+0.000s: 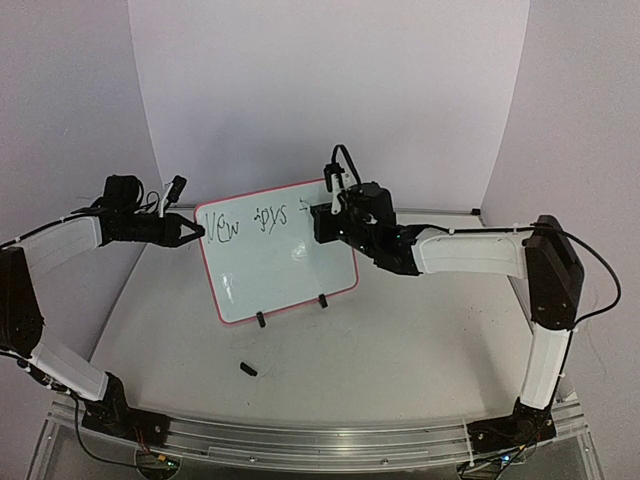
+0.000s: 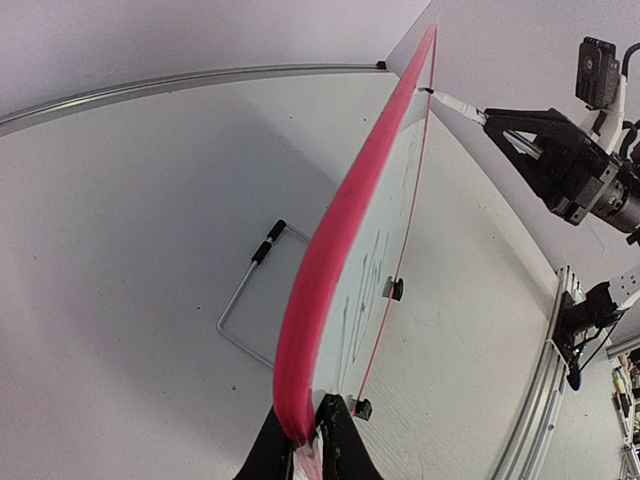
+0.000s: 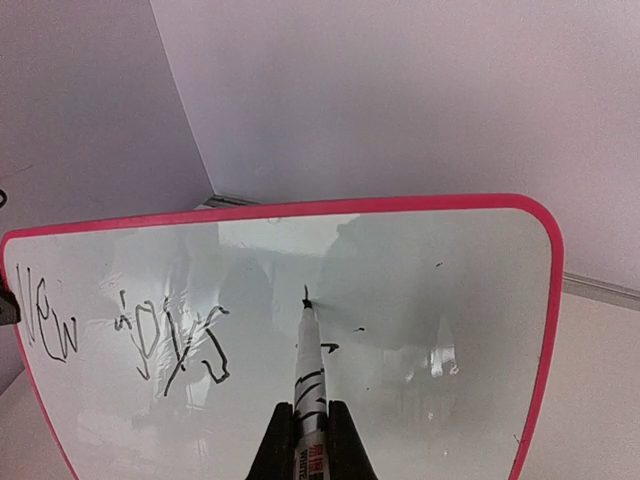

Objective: Write a sentence on the whiteboard
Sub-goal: Write on the whiteboard with the whiteboard marker without the cap.

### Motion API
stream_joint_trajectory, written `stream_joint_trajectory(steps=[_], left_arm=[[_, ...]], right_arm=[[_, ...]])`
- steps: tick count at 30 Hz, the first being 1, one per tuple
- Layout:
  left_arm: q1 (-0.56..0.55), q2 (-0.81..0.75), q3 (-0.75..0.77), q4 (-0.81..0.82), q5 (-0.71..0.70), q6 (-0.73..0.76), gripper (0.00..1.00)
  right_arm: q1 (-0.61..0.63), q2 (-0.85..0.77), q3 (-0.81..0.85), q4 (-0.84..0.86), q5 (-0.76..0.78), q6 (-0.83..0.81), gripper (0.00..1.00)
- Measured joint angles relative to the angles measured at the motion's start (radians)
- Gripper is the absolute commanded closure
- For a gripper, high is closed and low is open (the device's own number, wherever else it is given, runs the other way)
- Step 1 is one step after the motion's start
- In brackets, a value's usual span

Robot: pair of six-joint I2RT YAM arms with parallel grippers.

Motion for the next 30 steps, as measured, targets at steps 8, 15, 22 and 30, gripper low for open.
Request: stream_joint_trajectory(steps=[8,15,22,30], left_arm=[[0.000,0.000,0.000,-0.004,0.000,0.000,1.00],[0.000,0.005,0.000,-0.004,0.000,0.000,1.00],[0.000,0.005,0.000,-0.011,0.000,-0.001,1.00],[0.000,0.005,0.000,-0.013,0.000,-0.001,1.00]], right_arm=[[0.000,0.001,-0.007,-0.007,0.009,0.009,1.00],[0.000,0.001,-0.047,-0.007,0.008,0.031,1.00],[0.000,0.000,-0.071,-0.007,0.010,0.041,1.00],[0.001,-0.001,-0.071,-0.010,0.051,0.041,1.00]])
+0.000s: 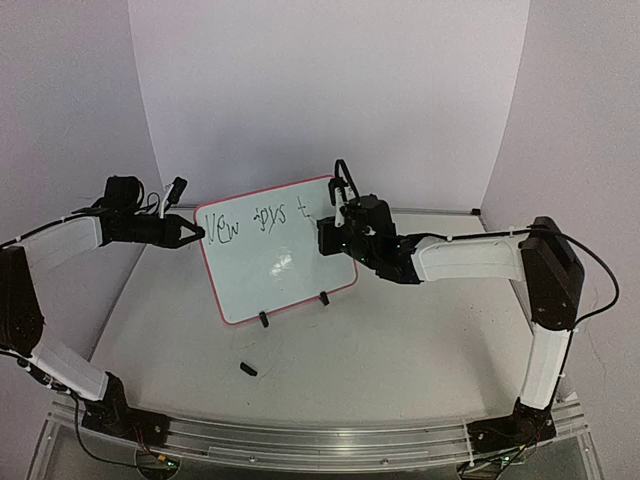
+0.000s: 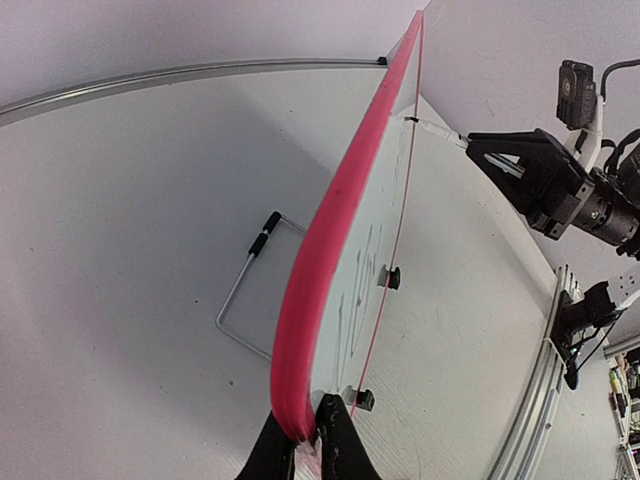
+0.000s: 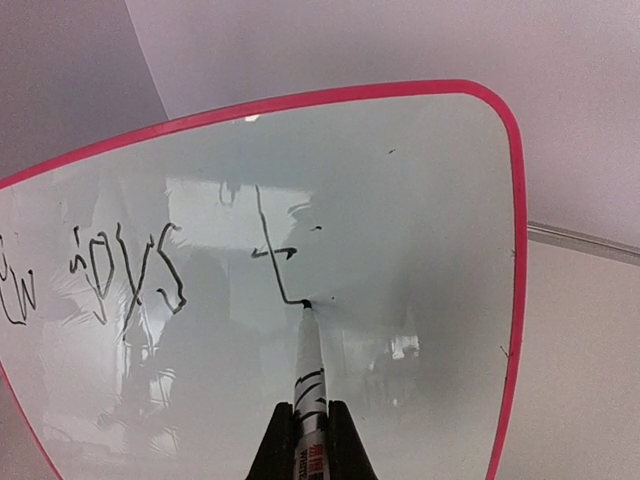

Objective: Write a sentence on the whiteboard
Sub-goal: Write on the whiteboard with the whiteboard marker without the cap.

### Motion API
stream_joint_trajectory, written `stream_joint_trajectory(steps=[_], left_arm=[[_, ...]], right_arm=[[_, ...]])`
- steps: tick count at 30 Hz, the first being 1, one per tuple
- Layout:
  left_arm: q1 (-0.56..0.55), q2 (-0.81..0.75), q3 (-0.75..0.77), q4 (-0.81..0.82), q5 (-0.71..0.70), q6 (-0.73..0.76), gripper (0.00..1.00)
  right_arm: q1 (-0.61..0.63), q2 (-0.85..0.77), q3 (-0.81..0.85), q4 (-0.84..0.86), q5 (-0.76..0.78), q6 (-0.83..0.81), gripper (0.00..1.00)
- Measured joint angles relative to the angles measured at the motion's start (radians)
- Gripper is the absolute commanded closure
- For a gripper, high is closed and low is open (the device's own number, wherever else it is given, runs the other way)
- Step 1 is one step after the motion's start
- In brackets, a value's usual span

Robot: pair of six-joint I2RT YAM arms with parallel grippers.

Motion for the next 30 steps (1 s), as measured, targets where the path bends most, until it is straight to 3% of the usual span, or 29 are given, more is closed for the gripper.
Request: stream_joint_trajectory(steps=[30], left_arm=[[0.000,0.000,0.000,-0.007,0.006,0.001,1.00]], right_arm=[[-0.007,-0.033,0.044,0.017,0.021,-0.006,1.00]])
